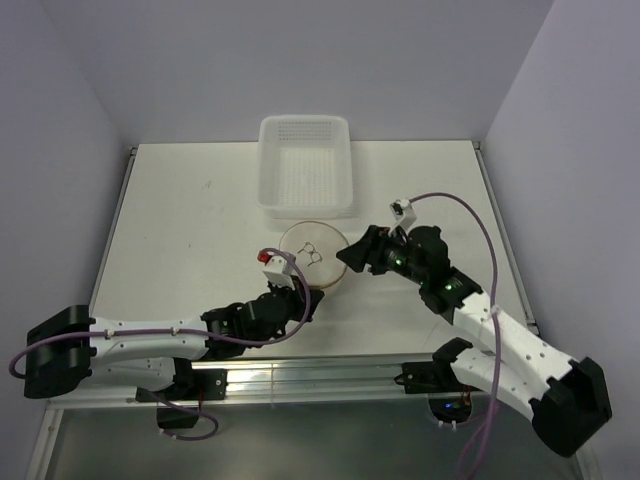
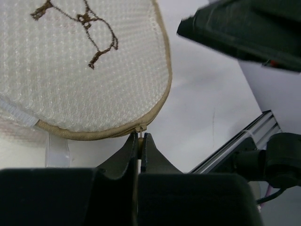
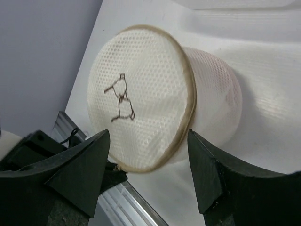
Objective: Place the bra in the laundry bag and zip it closed
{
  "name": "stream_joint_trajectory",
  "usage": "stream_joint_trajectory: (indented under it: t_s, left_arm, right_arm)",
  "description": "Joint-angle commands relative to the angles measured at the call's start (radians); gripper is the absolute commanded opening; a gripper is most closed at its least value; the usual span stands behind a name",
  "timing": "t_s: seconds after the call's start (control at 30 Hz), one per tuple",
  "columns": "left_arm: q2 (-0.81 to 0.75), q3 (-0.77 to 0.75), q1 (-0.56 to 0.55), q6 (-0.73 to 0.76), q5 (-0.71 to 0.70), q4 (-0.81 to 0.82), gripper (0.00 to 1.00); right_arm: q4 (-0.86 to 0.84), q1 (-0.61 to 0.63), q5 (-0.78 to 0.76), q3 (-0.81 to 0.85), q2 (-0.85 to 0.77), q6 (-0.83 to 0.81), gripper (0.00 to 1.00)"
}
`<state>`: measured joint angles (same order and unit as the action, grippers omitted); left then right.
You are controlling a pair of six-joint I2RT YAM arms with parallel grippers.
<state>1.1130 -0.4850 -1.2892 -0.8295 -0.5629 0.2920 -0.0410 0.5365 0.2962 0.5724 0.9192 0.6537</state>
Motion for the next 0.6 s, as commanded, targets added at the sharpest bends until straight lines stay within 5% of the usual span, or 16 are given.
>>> stream_joint_trajectory:
  t_s: [0.0, 0.2, 0.37, 0.47, 0.5, 0.57]
  left_arm:
    - [0.028, -0.081, -0.002, 0.052, 0.037, 0.127, 0.00]
    - [0.047, -0.095, -0.002, 0.059, 0.057, 0.130, 0.00]
    - [0.042, -0.084, -0.002, 0.050, 0.052, 0.136, 0.00]
    - [0.044, -0.087, -0.002, 0.056, 0.055, 0.133, 0.00]
    - [0.039, -0.080, -0.002, 0.056, 0.049, 0.131, 0.00]
    - [0.036, -0.075, -0.001, 0.053, 0.038, 0.118, 0.00]
  right_arm:
    - [0.009, 0.011, -0.126, -0.107, -0.141, 0.047, 0.74]
    - [-0.130, 0.022, -0.089, -0.187, -0.155, 0.172, 0.74]
    - [-0.201, 0.092, -0.003, -0.157, -0.079, 0.205, 0.64]
    - [-0.238, 0.108, -0.006, -0.161, -0.062, 0.221, 0.49]
    - [-0.249, 0.109, 0.000, -0.166, -0.056, 0.224, 0.33]
    - [-0.240, 0.109, -0.014, -0.166, -0.048, 0.218, 0.22]
